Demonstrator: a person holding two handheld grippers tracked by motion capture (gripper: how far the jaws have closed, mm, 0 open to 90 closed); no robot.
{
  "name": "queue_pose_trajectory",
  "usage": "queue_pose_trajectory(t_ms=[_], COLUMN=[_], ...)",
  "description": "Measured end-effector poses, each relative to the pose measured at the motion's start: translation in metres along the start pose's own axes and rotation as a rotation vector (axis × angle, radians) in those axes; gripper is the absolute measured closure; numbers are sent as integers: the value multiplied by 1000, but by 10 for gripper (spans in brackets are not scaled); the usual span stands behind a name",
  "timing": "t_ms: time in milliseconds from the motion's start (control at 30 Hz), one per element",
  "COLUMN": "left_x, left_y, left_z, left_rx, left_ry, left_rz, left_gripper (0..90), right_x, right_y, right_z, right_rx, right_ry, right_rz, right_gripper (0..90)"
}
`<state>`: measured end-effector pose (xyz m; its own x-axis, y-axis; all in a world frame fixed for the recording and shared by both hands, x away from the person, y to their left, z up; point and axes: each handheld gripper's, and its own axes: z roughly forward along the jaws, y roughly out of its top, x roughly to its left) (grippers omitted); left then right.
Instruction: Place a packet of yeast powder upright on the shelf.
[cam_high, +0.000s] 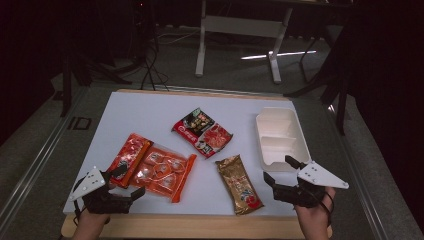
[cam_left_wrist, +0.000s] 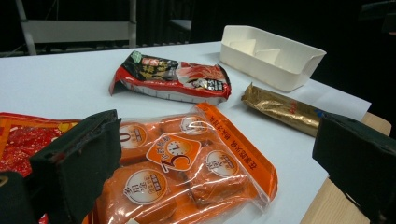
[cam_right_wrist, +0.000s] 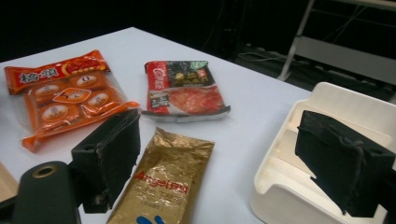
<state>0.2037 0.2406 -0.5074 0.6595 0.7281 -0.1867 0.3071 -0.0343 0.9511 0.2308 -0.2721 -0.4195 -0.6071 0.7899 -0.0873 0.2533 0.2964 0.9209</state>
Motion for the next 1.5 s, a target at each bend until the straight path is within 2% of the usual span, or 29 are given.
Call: queue_pose_trajectory(t_ms=[100,200,267,400,600,667,700,767,867,1067,1167,1233,1300,1367,1500], left_x=[0,0,1,1,0,0,0,0,0,0,0,0,-1,0,0], left_y=[0,0,0,0,0,0,0,0,0,0,0,-1,-1,-1,-1], left_z=[0,-1,-1,-1,0,0,0,0,0,0,1,1,1,1,1], left_rx=[-1,-1,-2,-1,2,0,0,-3,-4,6,10,12,14,16,16], left_ry=[1,2,4,5,1,3,4,1,-1,-6,-9,-10,-11,-11,-12], left_rz=[-1,-4,-8,-8,-6,-5,0,-2,3,0,0,1,2,2,2], left_gripper=[14,14,14,14,14,14,14,14,14,14,14,14,14,14,14], right_x=[0,2,6,11,13,13,14,16,18,22,24,25,27,29,31], right_y=[5,7,9,14,21,23,23,23,24,26,25,24,21,19,14], right_z=[6,11,19,30,44,56,59,68,78,98,109,112,123,129,143], right_rx=[23,19,16,13,19,43,54,83,133,150,176,181,206,215,250], right_ry=[23,21,47,58,113,154,159,138,172,217,262,262,284,307,324], right_rz=[-5,-28,-45,-70,-80,-88,-89,-124,-106,-94,-85,-91,-119,-125,-141], right_gripper=[141,172,196,187,169,153,153,153,130,100,101,102,128,134,170])
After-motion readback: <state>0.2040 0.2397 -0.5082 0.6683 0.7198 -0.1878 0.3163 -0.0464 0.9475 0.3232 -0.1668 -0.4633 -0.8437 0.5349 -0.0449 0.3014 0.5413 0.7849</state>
